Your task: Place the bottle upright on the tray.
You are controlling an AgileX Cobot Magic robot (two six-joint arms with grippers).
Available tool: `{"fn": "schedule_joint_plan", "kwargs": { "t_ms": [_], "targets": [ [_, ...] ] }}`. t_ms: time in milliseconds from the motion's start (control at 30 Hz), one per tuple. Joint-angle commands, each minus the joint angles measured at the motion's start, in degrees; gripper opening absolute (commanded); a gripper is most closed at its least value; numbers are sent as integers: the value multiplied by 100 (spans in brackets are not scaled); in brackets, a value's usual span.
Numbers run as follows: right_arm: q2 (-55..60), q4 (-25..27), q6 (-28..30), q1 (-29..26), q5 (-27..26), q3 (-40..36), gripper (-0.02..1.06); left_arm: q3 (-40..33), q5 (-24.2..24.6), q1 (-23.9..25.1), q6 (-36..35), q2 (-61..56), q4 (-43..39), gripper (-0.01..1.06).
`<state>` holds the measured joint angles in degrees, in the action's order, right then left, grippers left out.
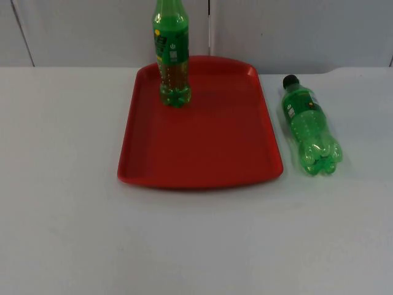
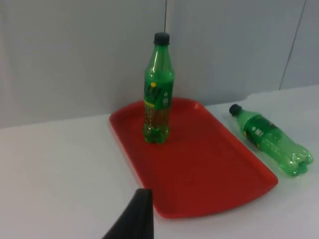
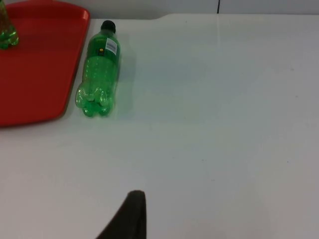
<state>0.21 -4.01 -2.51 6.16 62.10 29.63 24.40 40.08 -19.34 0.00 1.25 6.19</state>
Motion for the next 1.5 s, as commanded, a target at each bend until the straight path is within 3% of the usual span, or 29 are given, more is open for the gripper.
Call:
{"fn": "schedule_joint_plan", "kwargs": {
  "t_ms": [0,200,1467],
  "targets": [
    [-21,14,33,-36,-48,0,105,6,157,-36,-39,-125,62,105],
    [-21,14,33,-36,-48,0,105,219,653,-36,0,-125,-313,105],
    [-21,14,33,-36,-48,0,105,227,639,-36,0,-125,-585,105]
  ]
}}
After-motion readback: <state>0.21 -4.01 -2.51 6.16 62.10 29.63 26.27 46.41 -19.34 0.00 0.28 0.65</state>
